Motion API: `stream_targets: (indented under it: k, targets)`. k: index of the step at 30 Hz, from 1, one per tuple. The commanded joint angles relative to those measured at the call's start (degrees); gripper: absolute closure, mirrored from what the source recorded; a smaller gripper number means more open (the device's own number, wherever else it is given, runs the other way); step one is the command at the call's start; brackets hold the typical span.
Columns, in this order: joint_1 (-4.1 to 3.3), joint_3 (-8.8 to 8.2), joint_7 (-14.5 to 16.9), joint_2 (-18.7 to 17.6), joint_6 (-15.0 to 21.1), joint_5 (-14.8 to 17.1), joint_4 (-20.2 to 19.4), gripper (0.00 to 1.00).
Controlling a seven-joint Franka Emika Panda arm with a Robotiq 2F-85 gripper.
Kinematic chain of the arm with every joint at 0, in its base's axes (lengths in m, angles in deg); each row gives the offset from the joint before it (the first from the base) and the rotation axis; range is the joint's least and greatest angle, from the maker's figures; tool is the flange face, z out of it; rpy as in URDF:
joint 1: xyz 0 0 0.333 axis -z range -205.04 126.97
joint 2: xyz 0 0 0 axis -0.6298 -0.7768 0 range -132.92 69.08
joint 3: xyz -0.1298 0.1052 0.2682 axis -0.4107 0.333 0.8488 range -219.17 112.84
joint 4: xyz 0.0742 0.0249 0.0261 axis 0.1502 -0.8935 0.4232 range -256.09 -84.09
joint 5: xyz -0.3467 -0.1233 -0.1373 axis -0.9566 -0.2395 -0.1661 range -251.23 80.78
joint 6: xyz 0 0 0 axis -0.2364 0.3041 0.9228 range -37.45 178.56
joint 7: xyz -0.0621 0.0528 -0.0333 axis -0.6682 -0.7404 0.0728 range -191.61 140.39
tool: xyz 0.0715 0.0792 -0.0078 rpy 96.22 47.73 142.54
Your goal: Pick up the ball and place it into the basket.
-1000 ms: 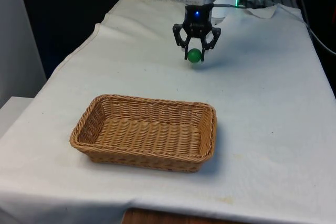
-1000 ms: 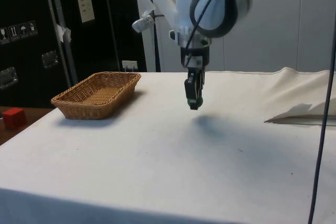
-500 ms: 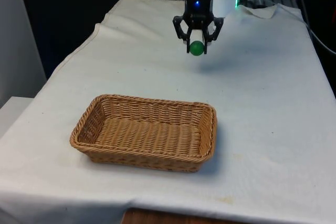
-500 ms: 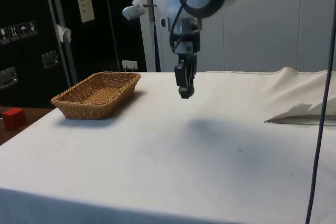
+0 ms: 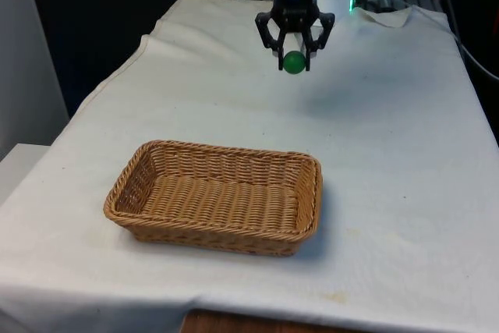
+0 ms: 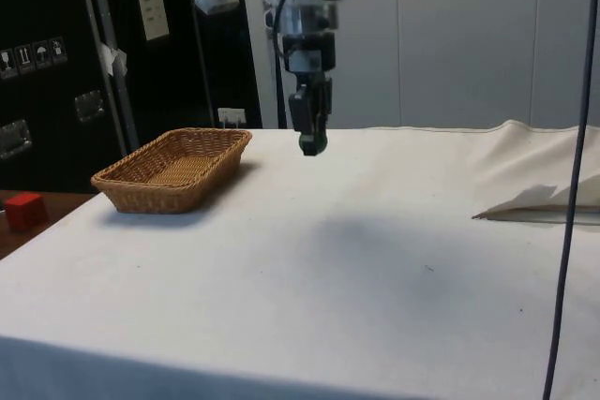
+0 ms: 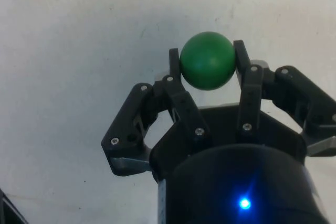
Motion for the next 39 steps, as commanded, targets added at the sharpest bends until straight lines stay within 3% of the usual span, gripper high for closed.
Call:
stream_targets:
  k: [1, 17, 26, 32, 34, 35, 39]
  targets:
    - [-0.11, -0.29, -0.9, -0.1, -1.5, -1.1, 1.0, 1.00]
    - [0.23, -1.15, 2.8, 0.1, -10.9, -1.4, 8.9, 1.00]
    - [0.34, -1.49, 4.9, -0.7, -12.9, -1.0, 11.9, 1.00]
    - [0.74, -1.43, 7.1, -3.7, -15.4, 0.4, 16.5, 1.00]
    - [0.46, -1.66, 6.5, -3.6, -14.8, -0.2, 16.3, 1.00]
    - [0.86, -1.38, 7.8, -5.4, -16.0, 1.3, 18.5, 1.00]
    - [0.97, -1.43, 8.5, -7.7, -16.6, 2.4, 21.3, 1.00]
